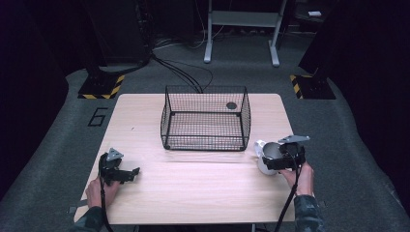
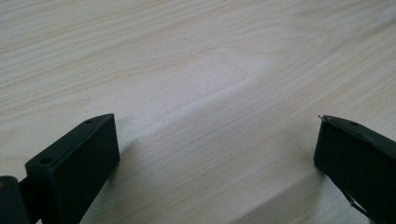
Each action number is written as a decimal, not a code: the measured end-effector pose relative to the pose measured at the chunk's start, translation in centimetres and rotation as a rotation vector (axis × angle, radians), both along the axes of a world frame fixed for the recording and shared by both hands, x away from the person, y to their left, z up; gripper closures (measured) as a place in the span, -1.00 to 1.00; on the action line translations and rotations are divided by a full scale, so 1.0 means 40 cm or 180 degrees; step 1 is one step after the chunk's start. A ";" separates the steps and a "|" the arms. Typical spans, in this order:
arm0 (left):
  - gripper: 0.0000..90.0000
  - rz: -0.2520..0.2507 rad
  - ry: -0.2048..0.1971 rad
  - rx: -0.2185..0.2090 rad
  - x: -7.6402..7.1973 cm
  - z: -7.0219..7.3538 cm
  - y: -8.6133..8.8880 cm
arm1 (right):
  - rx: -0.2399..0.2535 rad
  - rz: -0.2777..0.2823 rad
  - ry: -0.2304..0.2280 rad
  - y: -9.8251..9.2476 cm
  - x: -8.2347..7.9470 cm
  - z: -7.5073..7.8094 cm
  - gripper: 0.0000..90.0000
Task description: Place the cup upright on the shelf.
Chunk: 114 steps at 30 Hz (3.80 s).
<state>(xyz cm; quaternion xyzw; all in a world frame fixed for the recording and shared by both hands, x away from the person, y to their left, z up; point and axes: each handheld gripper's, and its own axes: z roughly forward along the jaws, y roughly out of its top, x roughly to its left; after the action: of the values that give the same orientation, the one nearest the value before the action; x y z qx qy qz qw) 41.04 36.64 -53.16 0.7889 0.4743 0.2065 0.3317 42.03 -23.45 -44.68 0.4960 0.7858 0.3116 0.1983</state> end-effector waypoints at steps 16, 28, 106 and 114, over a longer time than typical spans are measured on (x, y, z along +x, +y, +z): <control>-1.00 -0.0003 0.0021 0.0000 0.000 0.001 0.000 | -0.0096 -0.0002 0.0028 0.014 0.017 -0.006 -0.90; -1.00 0.0004 0.0029 -0.0016 -0.001 0.001 -0.001 | -0.0118 -0.0053 -0.0043 0.018 0.008 -0.008 -0.88; -1.00 0.0023 -0.0006 -0.0026 -0.001 -0.001 -0.002 | 0.0046 0.0631 -0.0193 0.213 -0.020 0.195 -0.88; -1.00 0.0022 -0.0005 -0.0026 -0.001 -0.001 -0.002 | 0.0084 0.0660 -0.0241 0.232 -0.008 0.228 -0.88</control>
<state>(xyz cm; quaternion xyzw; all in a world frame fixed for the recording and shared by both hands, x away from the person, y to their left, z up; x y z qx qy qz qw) 41.02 36.57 -53.21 0.7857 0.4776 0.2063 0.3346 41.71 -14.17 -35.57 0.4026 0.8207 0.3592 0.1880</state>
